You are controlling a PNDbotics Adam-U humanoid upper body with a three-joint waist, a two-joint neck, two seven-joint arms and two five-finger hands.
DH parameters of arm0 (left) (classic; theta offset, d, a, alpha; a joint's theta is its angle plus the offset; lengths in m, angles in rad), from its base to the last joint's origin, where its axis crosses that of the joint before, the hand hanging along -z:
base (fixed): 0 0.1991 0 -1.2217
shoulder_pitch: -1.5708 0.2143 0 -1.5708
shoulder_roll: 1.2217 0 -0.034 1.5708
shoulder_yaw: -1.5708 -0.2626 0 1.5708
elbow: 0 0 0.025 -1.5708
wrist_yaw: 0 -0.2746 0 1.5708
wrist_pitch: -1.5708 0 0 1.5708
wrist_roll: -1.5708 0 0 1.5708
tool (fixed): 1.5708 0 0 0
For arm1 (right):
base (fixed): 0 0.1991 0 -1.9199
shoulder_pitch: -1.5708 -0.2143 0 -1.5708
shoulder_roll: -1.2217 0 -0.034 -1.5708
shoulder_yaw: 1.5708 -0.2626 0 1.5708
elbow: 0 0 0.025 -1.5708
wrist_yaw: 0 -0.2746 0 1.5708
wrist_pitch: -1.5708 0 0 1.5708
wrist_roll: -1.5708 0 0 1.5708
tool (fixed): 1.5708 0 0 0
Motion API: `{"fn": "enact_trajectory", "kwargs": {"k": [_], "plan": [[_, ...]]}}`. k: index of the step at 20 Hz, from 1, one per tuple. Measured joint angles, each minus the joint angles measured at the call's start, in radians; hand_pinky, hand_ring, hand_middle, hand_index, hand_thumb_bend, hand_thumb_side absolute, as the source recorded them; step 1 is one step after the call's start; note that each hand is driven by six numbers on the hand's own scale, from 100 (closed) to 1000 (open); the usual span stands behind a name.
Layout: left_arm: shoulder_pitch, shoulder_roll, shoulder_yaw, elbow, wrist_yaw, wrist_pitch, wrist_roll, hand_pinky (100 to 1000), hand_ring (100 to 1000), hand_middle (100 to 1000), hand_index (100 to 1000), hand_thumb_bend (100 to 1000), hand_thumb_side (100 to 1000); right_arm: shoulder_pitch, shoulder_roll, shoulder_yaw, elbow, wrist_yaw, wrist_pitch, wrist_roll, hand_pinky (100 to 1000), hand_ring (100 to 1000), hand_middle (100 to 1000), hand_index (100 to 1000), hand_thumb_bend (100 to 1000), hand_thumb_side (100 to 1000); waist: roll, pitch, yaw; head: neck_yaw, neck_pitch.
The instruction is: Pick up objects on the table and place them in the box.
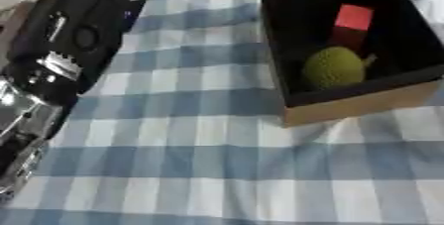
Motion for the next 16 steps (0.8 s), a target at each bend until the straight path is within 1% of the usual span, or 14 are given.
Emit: {"fn": "enact_trajectory", "kwargs": {"k": [3, 6, 8, 10, 16], "plan": [[0.0, -0.024, -0.006, -0.009, 0.005, 0.009, 0.004, 698, 624, 527, 712, 100, 298, -0.007, 0.0, 0.0, 0.0, -0.003, 0.002, 0.004, 900, 1000, 406, 841, 100, 470, 0.0, 0.0, -0.009, 0.003, 0.0], [0.001, -0.04, -0.007, -0.005, -0.006, 0.011, 0.007, 699, 624, 527, 712, 100, 293, -0.009, 0.001, 0.001, 0.0, -0.004, 0.005, 0.007, 901, 1000, 407, 841, 100, 470, 0.006, 0.0, -0.013, 0.005, 0.0], [0.003, -0.046, -0.007, 0.004, -0.016, 0.009, 0.008, 699, 625, 529, 713, 100, 252, -0.012, 0.002, 0.001, 0.0, -0.005, 0.007, 0.009, 900, 1000, 408, 840, 100, 470, 0.01, 0.0, -0.019, 0.005, 0.0], [0.011, -0.051, -0.009, 0.015, -0.032, 0.006, 0.009, 701, 628, 530, 713, 100, 232, -0.017, 0.002, 0.001, 0.0, -0.006, 0.008, 0.009, 900, 1000, 407, 840, 100, 470, 0.012, 0.0, -0.024, 0.004, -0.001], [0.027, -0.051, -0.013, 0.06, -0.117, -0.014, 0.008, 716, 643, 546, 726, 100, 150, -0.017, 0.003, 0.001, 0.0, -0.008, 0.008, 0.009, 901, 1000, 407, 840, 100, 470, 0.018, 0.0, -0.035, 0.003, -0.001]]}}
